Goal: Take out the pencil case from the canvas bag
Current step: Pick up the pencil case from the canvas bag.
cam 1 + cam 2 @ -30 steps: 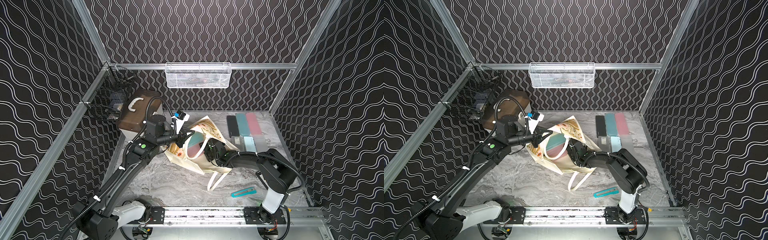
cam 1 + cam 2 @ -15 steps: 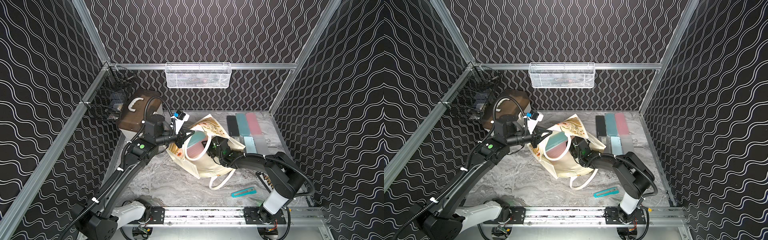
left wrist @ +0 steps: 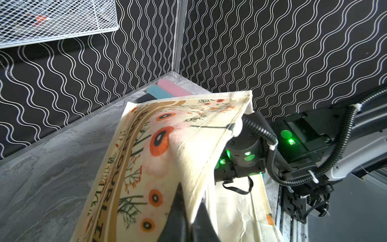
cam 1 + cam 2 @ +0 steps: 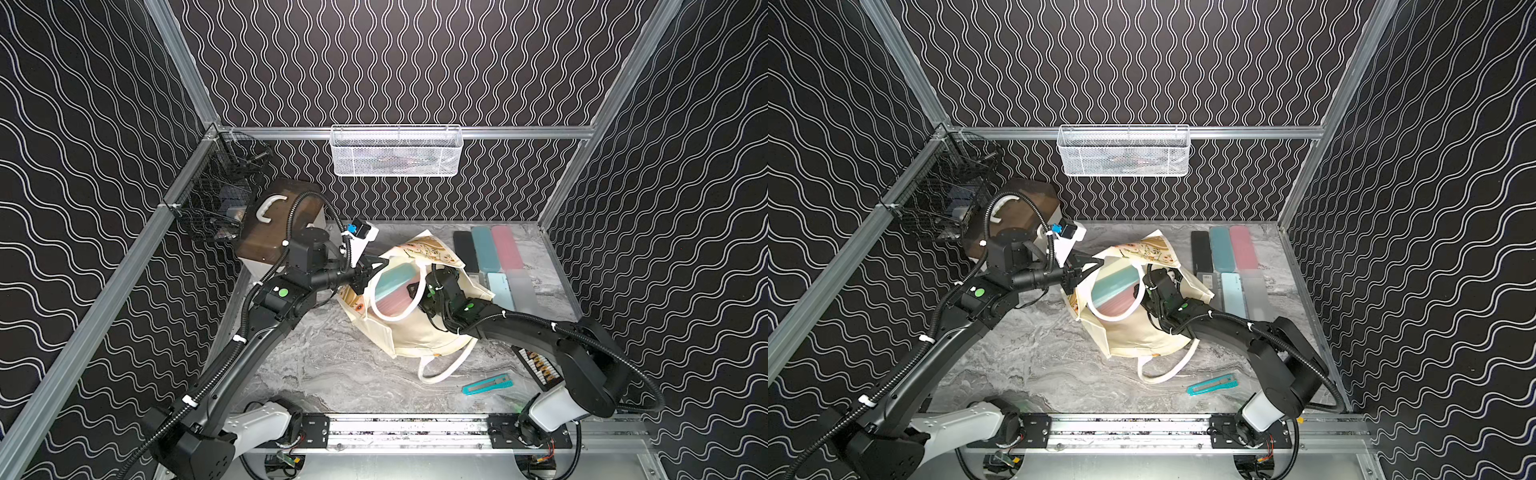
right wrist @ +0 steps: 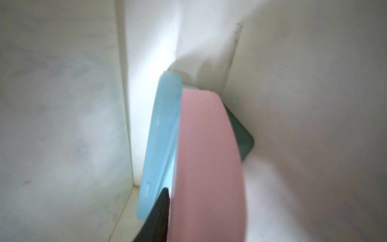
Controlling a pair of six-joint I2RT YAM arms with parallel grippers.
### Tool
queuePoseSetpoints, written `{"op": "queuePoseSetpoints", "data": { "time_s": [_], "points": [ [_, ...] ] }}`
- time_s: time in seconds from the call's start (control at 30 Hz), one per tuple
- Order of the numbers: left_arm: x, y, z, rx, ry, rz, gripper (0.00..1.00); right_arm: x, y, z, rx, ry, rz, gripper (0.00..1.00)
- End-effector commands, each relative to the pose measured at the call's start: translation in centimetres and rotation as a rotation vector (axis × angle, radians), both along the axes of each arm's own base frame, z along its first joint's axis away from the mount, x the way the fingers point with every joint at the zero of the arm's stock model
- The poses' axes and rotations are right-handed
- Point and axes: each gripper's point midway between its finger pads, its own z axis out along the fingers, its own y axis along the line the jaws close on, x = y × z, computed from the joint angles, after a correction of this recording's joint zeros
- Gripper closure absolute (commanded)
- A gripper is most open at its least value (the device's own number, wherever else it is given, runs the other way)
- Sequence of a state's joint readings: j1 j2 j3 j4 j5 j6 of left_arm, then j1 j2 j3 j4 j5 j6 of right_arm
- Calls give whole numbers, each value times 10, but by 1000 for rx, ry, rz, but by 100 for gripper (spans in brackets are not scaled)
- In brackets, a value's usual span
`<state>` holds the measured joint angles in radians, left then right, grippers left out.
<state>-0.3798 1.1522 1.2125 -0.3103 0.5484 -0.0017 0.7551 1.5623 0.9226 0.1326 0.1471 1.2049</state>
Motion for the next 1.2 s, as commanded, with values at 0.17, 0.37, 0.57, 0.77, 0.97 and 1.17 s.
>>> {"op": "queuePoseSetpoints", "data": {
  "time_s": [0.17,0.37,0.57,0.77,0.97,1.17],
  "points": [
    [22,14,13,16,-66,130,100,-13,5,35,-165,-152,177,78],
    [29,20,14,15,-64,189,100,-21,-2,41,-226,-181,215,82],
    [51,51,14,28,-24,420,100,-36,8,47,-254,-248,365,83],
    [62,79,9,55,-6,599,100,-51,5,67,-288,-343,464,83],
    [68,93,4,68,15,688,100,-63,-1,90,-315,-410,516,83],
    [69,107,3,104,12,759,100,-75,-9,109,-314,-450,543,83]
  ]
}}
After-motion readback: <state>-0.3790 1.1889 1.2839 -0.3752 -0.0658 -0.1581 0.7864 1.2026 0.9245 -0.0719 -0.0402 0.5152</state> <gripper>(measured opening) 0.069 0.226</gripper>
